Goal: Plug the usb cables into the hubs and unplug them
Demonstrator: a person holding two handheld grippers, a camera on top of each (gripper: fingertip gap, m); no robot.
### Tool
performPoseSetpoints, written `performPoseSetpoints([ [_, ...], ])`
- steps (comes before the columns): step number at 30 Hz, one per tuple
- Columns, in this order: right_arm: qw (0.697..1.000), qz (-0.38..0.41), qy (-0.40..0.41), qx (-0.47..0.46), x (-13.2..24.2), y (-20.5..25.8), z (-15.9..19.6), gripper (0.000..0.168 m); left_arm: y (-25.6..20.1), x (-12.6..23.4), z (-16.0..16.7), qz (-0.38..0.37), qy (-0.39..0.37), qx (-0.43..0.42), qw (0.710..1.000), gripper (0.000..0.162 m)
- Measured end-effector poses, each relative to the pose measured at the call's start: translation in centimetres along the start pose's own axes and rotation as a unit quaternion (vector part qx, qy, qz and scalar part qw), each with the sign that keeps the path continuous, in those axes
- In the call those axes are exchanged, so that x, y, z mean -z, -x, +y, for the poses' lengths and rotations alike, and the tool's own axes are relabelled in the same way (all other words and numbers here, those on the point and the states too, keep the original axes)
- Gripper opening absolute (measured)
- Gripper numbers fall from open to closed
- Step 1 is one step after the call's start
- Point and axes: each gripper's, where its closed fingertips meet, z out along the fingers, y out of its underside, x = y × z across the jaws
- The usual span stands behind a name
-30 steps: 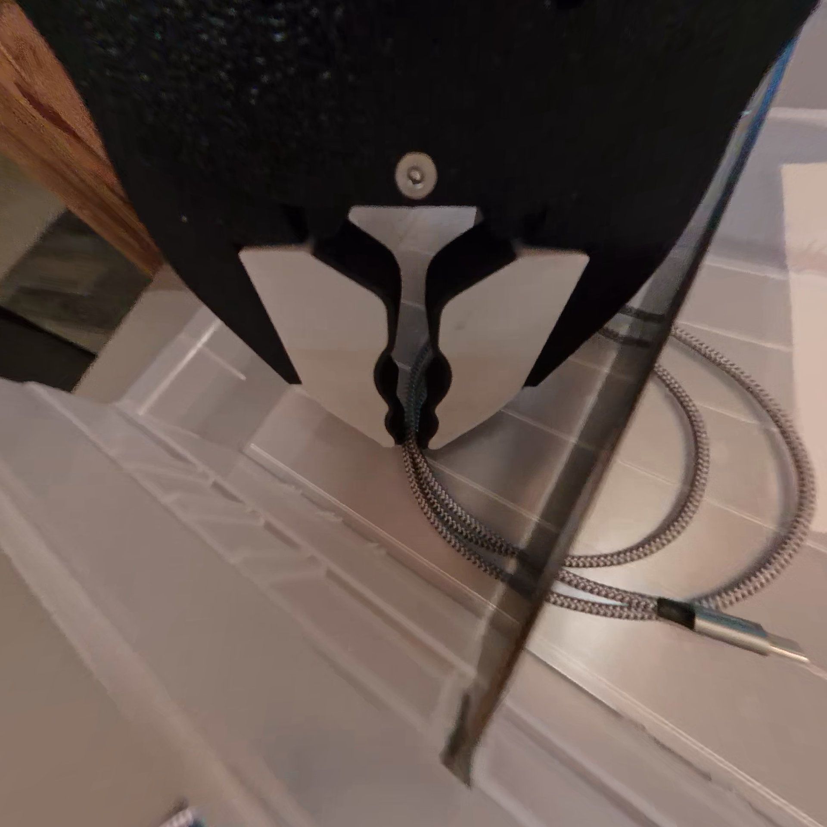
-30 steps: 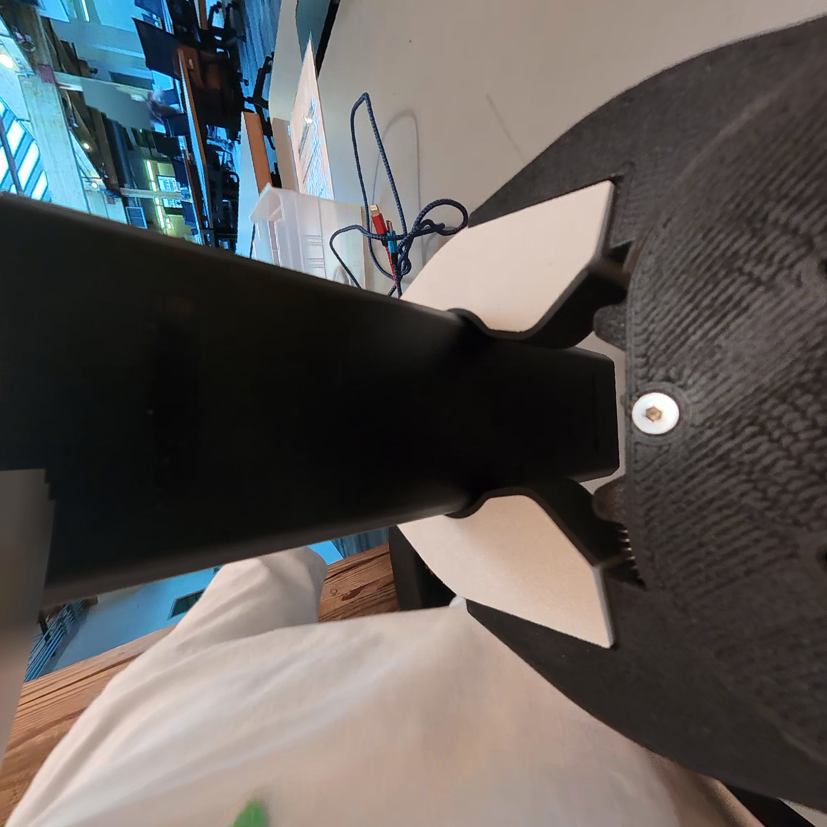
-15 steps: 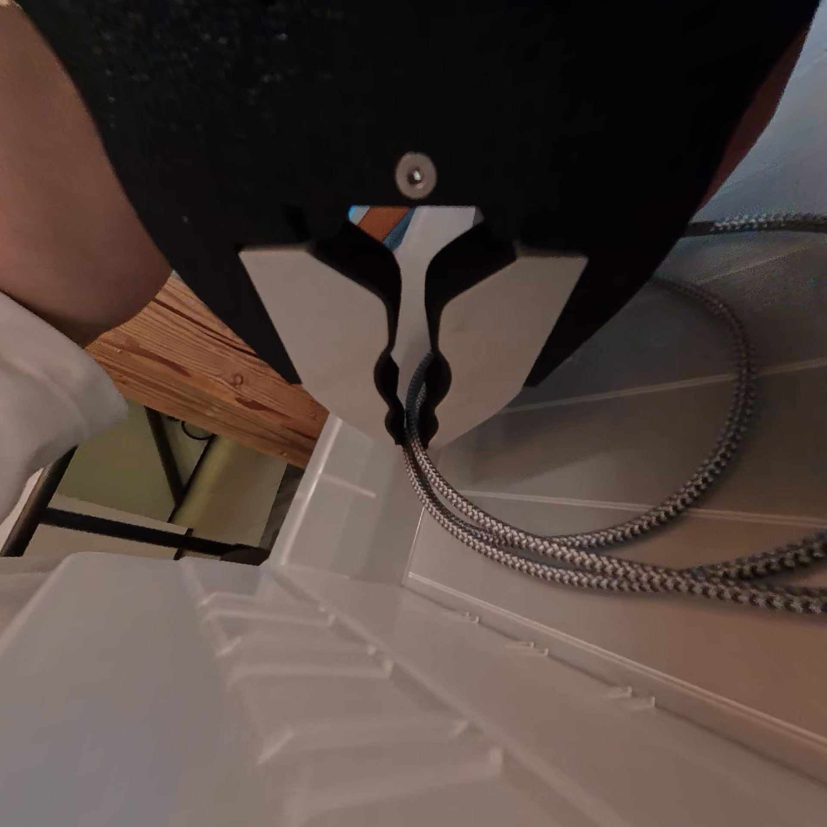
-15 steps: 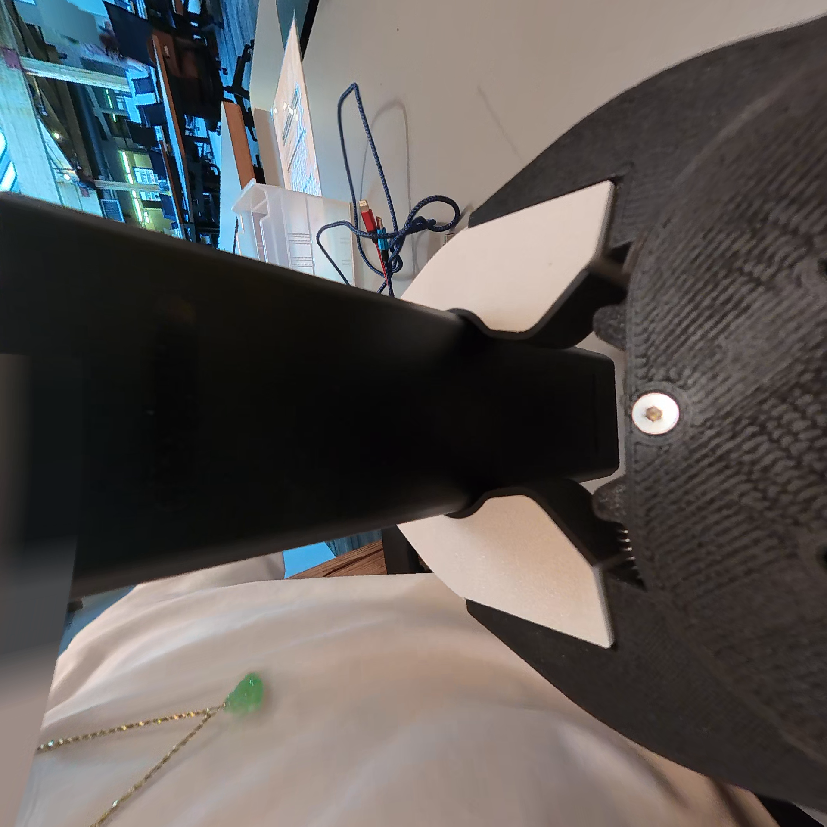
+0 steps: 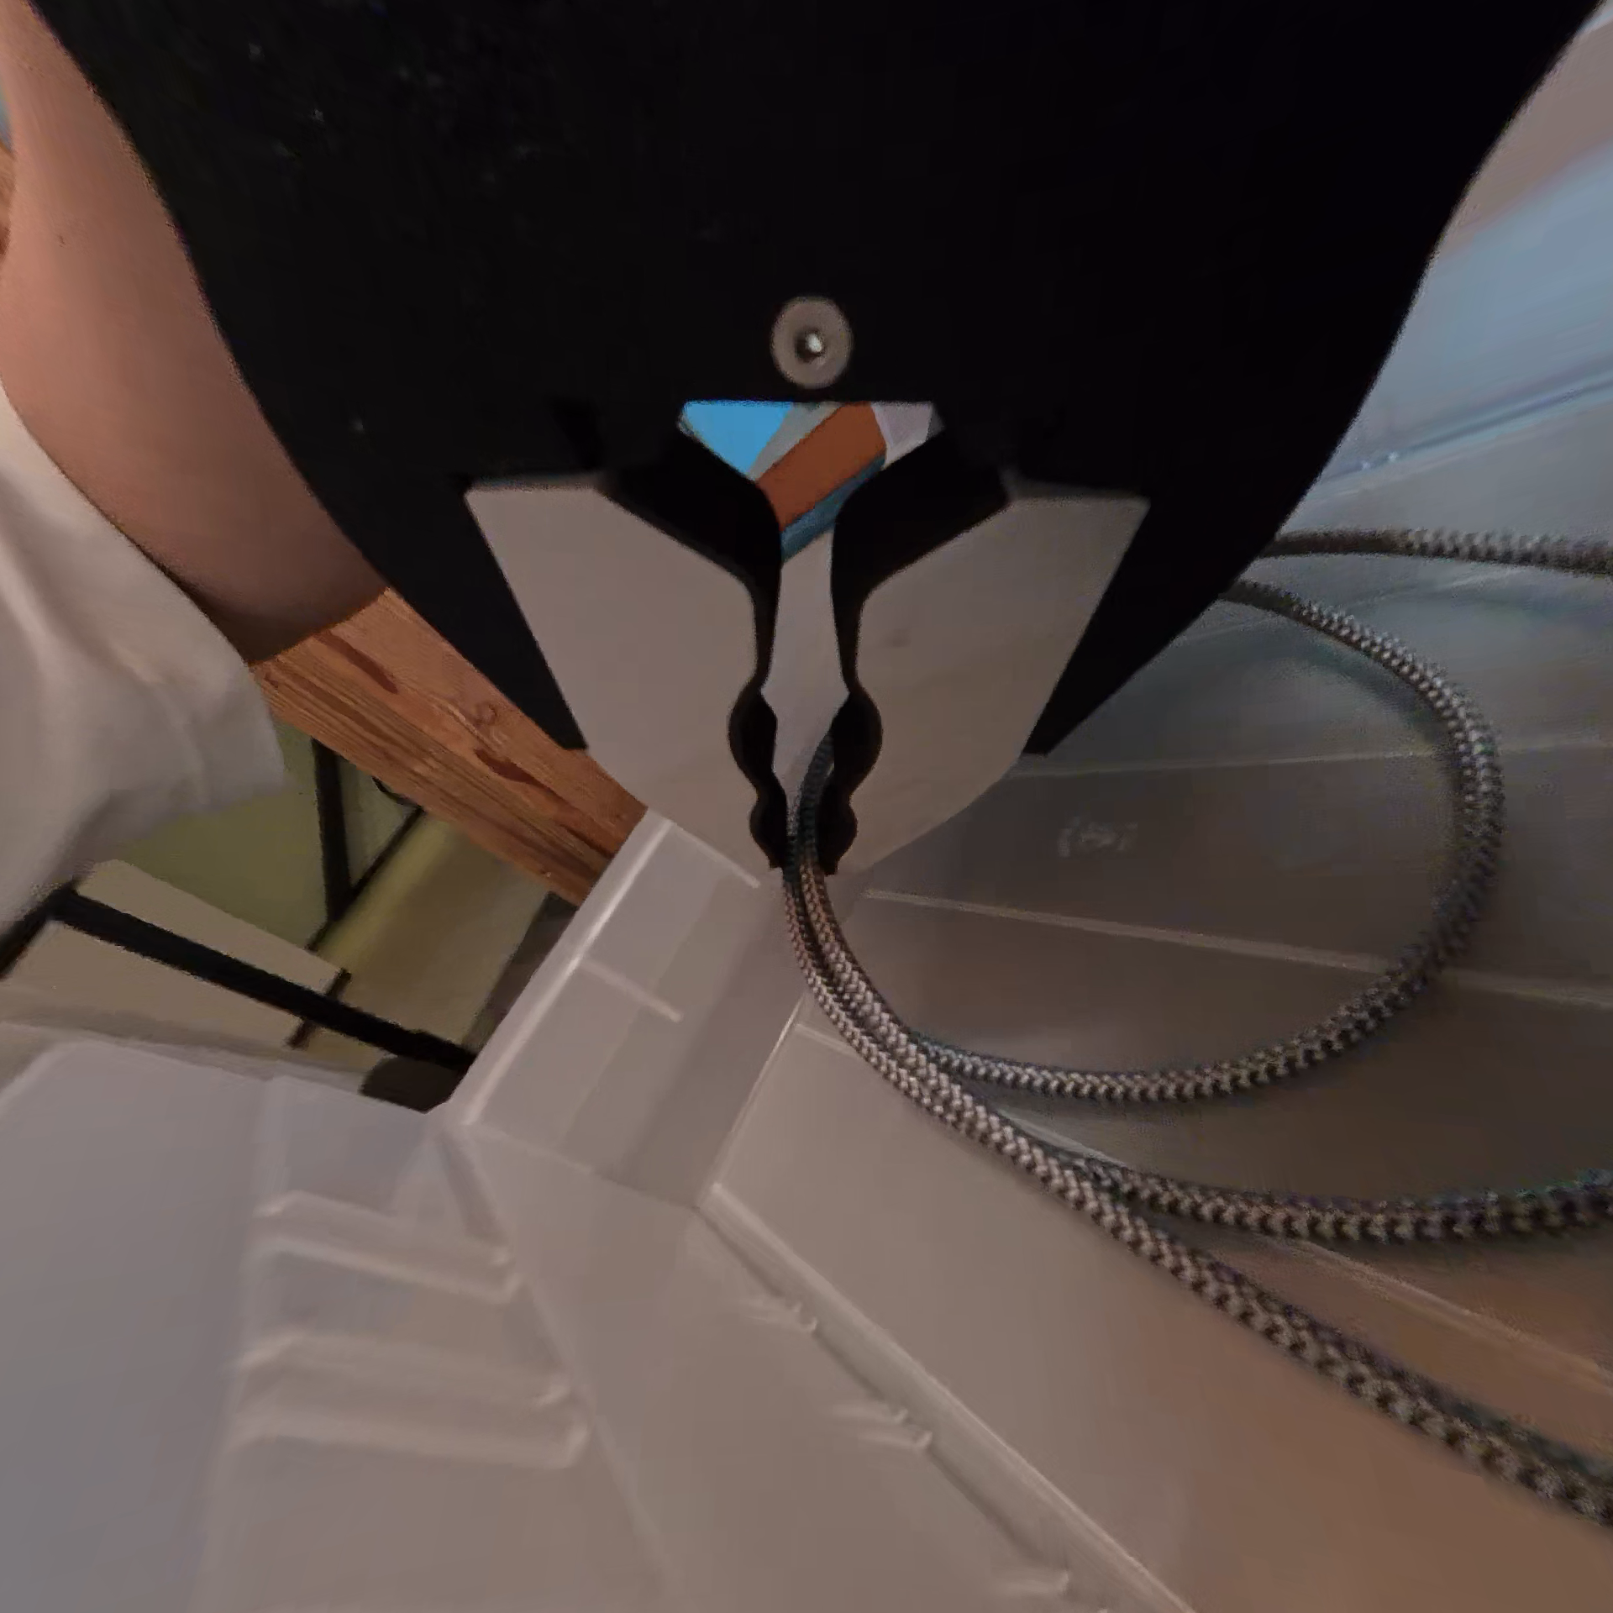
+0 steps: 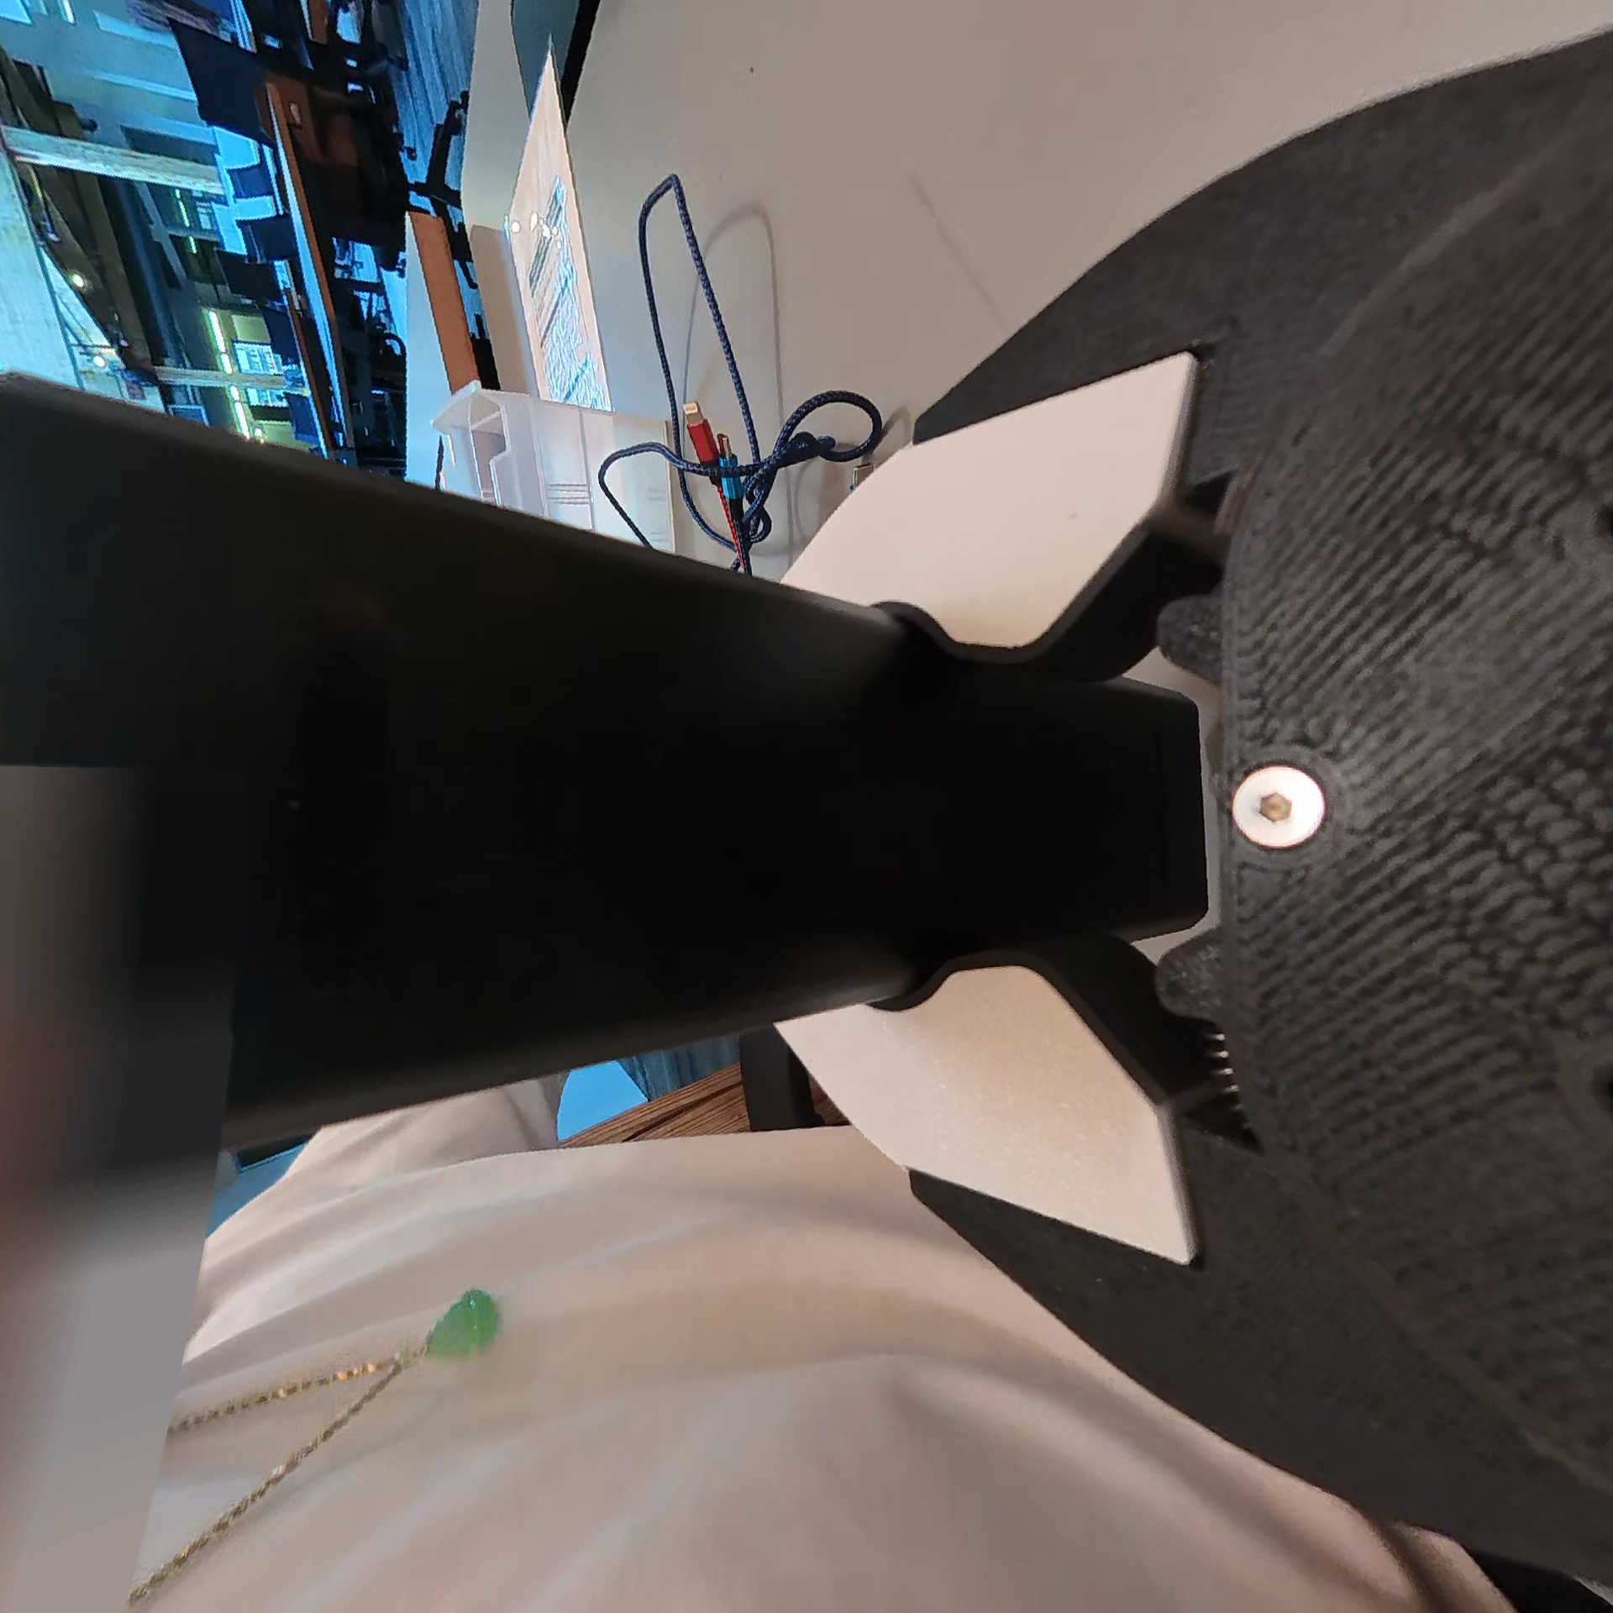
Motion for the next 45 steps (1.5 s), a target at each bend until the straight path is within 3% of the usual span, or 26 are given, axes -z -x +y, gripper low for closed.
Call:
performPoseSetpoints([
  [4,1.0,0.003,0.003,0.001,-0.1,-0.1,0.1,0.073,0.3,1.5,-0.6,-0.078,-0.075,0.029,0.994,0.007],
  [7,1.0,0.003,0.002,0.001,-0.1,-0.1,0.1,0.073,-0.9,2.8,-1.6,-0.131,-0.161,-0.002,0.978,0.008],
  [9,1.0,0.002,0.002,0.001,-0.1,0.0,0.1,0.073,-0.1,4.2,-3.6,-0.213,-0.238,-0.02,0.948,0.011],
  [11,1.0,0.001,0.003,0.001,-0.1,0.0,0.1,0.073,1.7,5.8,-5.7,-0.299,-0.314,0.02,0.901,0.012],
  [13,1.0,0.001,0.003,0.003,-0.1,0.0,0.1,0.073,2.1,5.5,-5.9,-0.312,-0.324,0.062,0.891,0.014],
  [15,1.0,0.001,0.002,0.005,-0.1,0.1,0.1,0.073,2.3,5.4,-6.8,-0.32,-0.36,0.075,0.873,0.026],
  [19,1.0,0.0,0.001,0.005,0.0,0.1,0.0,0.073,4.2,5.6,-8.4,-0.359,-0.406,0.099,0.834,0.016],
  [24,1.0,0.0,-0.001,0.007,0.0,0.1,0.0,0.073,5.9,6.0,-8.6,-0.391,-0.398,0.128,0.82,0.017],
  [28,1.0,-0.001,0.0,0.007,0.0,0.2,0.0,0.073,6.1,5.5,-9.2,-0.372,-0.39,0.138,0.831,0.009],
  [32,1.0,-0.003,0.003,0.006,-0.1,0.2,0.1,0.073,6.7,6.0,-9.2,-0.385,-0.387,0.171,0.82,0.003],
  [34,1.0,-0.003,0.004,0.007,-0.1,0.2,0.1,0.073,6.5,5.8,-9.2,-0.377,-0.37,0.167,0.833,0.002],
  [40,1.0,-0.005,0.006,0.009,-0.1,0.3,0.2,0.073,5.5,4.5,-8.3,-0.377,-0.178,0.046,0.908,0.001],
  [45,1.0,-0.006,0.004,0.008,-0.1,0.3,0.1,0.073,5.7,4.6,-7.9,-0.373,-0.133,-0.032,0.917,0.002],
])
